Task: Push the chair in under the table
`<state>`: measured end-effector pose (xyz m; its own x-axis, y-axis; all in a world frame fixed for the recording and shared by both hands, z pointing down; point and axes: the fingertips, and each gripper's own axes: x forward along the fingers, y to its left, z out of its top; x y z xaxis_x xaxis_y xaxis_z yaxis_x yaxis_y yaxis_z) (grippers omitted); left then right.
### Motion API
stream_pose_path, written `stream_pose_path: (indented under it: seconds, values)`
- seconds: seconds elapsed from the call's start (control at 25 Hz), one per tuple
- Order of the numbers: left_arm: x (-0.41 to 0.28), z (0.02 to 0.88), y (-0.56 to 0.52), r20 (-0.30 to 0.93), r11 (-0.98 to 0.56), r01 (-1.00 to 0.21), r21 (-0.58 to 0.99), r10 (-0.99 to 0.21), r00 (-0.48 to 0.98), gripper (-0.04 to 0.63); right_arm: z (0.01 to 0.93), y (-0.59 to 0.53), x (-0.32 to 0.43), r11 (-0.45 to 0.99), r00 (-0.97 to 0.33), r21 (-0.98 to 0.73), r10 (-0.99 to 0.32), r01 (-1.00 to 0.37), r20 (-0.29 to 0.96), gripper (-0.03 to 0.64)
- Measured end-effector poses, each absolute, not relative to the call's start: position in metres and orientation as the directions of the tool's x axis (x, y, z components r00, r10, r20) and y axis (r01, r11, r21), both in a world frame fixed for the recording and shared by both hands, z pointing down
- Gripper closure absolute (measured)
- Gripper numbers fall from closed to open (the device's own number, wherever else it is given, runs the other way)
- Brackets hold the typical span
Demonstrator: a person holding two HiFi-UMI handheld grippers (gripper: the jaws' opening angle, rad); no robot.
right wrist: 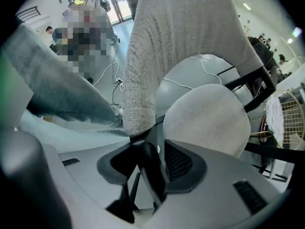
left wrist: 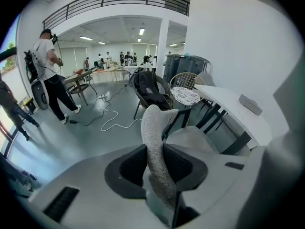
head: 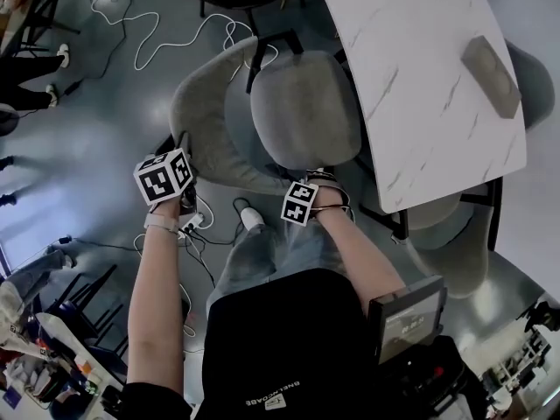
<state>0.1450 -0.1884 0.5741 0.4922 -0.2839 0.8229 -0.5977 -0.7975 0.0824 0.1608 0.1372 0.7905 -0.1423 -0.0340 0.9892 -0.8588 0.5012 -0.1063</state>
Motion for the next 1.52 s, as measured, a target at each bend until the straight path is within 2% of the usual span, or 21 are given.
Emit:
stream_pose_path:
  seconds: [0.6, 1.08, 1.36, 1.52]
  values:
    - [0.228, 0.576, -0.156, 0.804, -0.845, -0.519, 0.127, -0.219, 0.553, 0.489, 0.791, 0.170, 0.233, 0.456, -0.149, -0.132, -0.002, -0.880, 0.989, 0.454]
    - [0.230, 0.577, -0.145, 0.823, -0.852, -0.520, 0.063, -0.251, 0.510, 0.491, 0.791, 0.180, 0.238, 0.477, -0.127, -0.102, -0.020, -0.873, 0.992, 0.453]
    - [0.227, 0.575, -0.150, 0.762, -0.821, -0.549, 0.157, -0.253, 0.596, 0.489, 0.795, 0.179, 0.238, 0.475, -0.125, -0.114, 0.007, -0.873, 0.992, 0.453]
    - [0.226, 0.573, -0.147, 0.740, -0.832, -0.541, 0.122, -0.287, 0.608, 0.485, 0.793, 0.177, 0.238, 0.431, -0.150, -0.138, 0.005, -0.892, 0.989, 0.434]
